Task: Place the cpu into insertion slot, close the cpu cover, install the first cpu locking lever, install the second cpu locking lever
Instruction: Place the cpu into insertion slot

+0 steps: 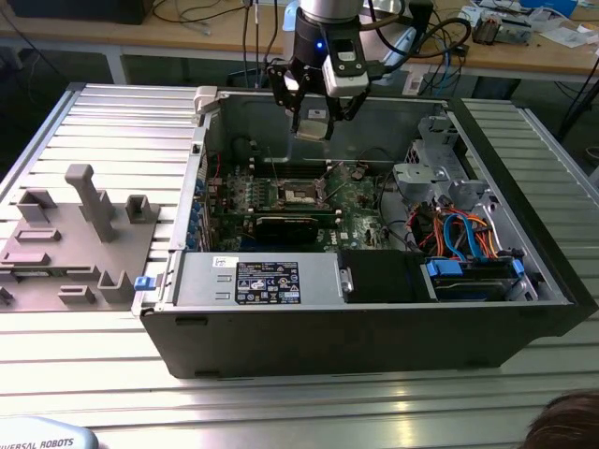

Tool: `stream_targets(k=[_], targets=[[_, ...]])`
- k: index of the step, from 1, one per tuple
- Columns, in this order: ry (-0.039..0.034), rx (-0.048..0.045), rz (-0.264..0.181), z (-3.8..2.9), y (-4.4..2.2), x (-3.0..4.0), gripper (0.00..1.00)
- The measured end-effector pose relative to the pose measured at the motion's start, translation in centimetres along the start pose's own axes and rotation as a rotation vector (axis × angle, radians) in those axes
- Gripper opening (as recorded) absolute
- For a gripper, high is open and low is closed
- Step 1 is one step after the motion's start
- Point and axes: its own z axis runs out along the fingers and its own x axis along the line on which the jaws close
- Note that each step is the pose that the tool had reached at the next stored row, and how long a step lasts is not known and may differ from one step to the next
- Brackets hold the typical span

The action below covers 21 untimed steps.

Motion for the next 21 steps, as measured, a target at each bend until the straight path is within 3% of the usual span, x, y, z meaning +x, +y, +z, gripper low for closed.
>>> stream_targets(k=[21], targets=[[-0.0033, 0.0009, 0.044, 0.04, 0.00, 0.00, 0.55]])
